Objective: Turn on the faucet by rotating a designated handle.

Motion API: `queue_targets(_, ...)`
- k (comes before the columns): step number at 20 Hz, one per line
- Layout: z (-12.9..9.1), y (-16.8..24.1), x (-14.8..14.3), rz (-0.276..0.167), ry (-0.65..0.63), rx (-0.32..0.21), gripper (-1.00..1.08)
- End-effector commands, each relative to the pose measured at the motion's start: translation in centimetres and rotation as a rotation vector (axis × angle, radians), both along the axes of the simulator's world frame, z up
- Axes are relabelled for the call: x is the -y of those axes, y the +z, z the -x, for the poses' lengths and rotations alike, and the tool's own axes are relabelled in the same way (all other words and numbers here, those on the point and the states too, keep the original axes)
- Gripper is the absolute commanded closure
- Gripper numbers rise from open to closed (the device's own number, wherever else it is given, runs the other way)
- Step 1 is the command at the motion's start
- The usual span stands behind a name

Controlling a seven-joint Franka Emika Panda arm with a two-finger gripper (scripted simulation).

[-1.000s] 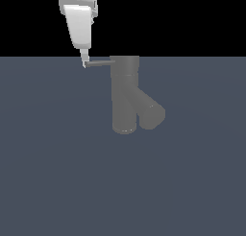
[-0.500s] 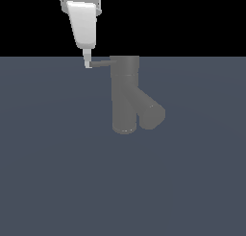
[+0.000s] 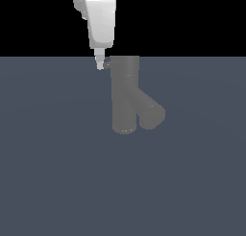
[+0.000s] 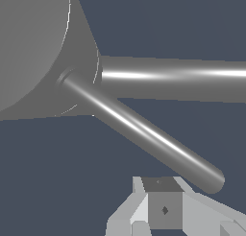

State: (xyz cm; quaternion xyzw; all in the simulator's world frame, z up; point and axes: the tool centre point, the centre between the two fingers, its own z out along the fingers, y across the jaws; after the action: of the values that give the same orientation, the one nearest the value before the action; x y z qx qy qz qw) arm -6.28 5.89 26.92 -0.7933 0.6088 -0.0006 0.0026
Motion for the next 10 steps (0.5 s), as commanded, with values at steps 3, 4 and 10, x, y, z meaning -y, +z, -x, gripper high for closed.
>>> queue_targets(3, 1.1, 0.0, 3.8, 0.003, -0.036, -0.004, 1.08)
queue_targets(4, 1.4, 0.0, 4.3, 0.003, -0.036, -0.004, 1.08)
queue_targets(10, 1.2, 0.0, 4.6, 0.003, -0.013, -0.001, 1.08)
